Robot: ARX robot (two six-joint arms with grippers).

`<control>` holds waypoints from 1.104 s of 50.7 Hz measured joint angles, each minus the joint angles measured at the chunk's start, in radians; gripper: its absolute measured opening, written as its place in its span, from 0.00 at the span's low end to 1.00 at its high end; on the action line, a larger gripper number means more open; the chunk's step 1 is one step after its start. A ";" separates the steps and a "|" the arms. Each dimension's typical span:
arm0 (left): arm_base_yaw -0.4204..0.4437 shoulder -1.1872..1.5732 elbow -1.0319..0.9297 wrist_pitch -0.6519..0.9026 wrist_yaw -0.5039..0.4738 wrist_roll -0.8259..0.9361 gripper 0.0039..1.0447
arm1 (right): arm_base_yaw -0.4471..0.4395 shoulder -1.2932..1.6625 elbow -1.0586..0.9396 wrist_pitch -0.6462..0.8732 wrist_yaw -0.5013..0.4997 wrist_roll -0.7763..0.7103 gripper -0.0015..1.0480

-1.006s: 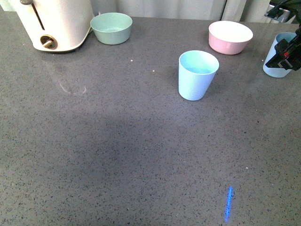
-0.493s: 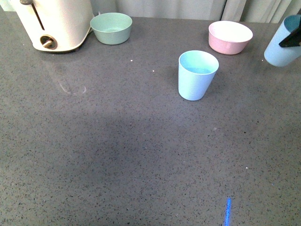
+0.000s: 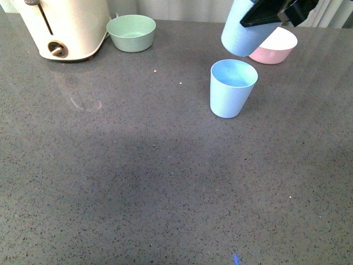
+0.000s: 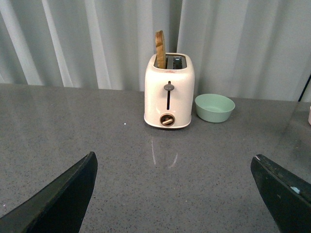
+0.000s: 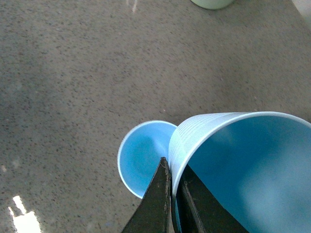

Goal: Stack blue cups with both arms

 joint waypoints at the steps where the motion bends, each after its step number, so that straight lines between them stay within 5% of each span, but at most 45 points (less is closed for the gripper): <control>1: 0.000 0.000 0.000 0.000 0.000 0.000 0.92 | 0.015 0.000 0.000 -0.002 0.004 0.000 0.02; 56: 0.000 0.000 0.000 0.000 0.000 0.000 0.92 | 0.059 0.039 -0.034 -0.050 0.044 -0.023 0.02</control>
